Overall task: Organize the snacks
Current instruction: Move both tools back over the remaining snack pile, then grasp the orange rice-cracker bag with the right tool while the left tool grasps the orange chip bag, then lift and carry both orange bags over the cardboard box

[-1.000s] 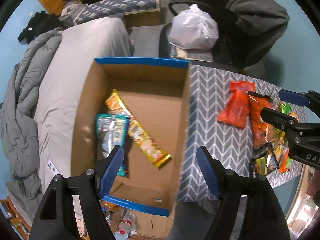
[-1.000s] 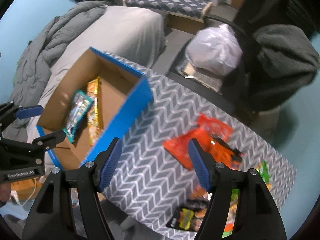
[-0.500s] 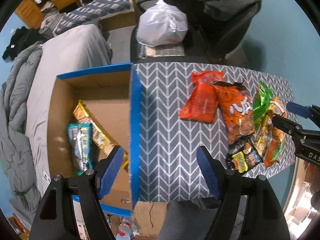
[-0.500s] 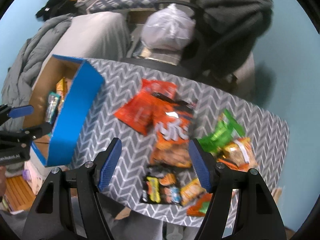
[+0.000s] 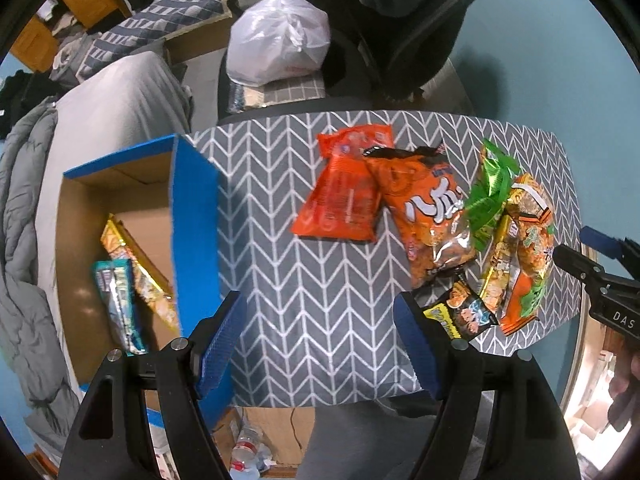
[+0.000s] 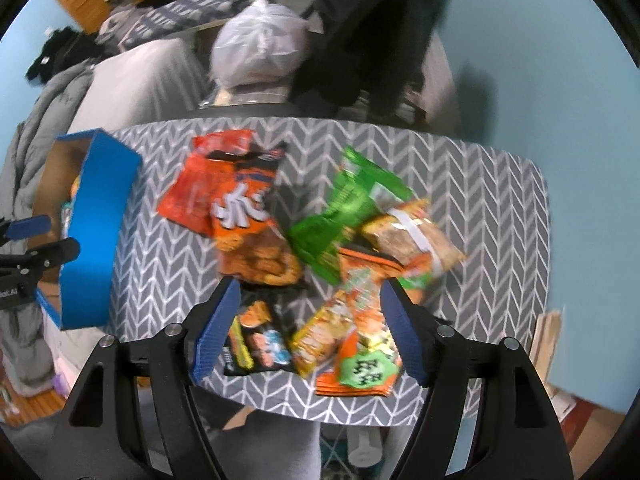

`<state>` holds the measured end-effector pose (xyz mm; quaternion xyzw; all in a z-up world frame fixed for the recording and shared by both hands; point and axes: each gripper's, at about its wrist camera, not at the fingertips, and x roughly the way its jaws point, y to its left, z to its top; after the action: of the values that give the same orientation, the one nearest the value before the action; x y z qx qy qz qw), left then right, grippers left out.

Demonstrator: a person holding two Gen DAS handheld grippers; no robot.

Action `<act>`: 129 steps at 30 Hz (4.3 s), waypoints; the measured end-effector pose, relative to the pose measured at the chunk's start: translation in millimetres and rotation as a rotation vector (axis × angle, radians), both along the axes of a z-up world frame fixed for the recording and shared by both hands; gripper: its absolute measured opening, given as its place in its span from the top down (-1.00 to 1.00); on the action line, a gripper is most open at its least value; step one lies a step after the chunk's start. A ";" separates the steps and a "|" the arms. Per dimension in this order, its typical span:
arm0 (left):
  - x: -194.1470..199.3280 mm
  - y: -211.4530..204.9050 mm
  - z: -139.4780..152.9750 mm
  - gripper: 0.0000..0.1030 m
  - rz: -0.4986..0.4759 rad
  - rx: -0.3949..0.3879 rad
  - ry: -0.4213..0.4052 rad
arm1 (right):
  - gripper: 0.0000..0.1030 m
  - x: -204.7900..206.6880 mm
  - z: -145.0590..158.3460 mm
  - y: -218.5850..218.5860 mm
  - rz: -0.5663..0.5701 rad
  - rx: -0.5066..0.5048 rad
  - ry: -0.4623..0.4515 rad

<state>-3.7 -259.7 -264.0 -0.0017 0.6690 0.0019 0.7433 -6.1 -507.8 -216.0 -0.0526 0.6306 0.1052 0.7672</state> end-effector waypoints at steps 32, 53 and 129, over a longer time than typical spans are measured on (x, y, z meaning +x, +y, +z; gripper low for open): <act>18.9 -66.1 -64.3 -0.52 -0.068 0.009 0.086 | -0.42 -21.1 -100.5 -57.6 -0.138 -0.031 0.070; 78.1 -92.8 -76.0 -0.53 0.065 -0.057 0.122 | 0.37 8.4 -43.9 -71.8 -0.060 0.026 0.006; 1.3 20.0 24.2 0.22 0.045 0.023 -0.114 | 0.37 9.6 11.2 78.4 0.260 0.044 -0.037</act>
<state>-2.4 -239.7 -239.9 -0.0083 0.6254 0.0264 0.7798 3.5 -429.4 -204.9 -0.1190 0.6018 0.2165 0.7595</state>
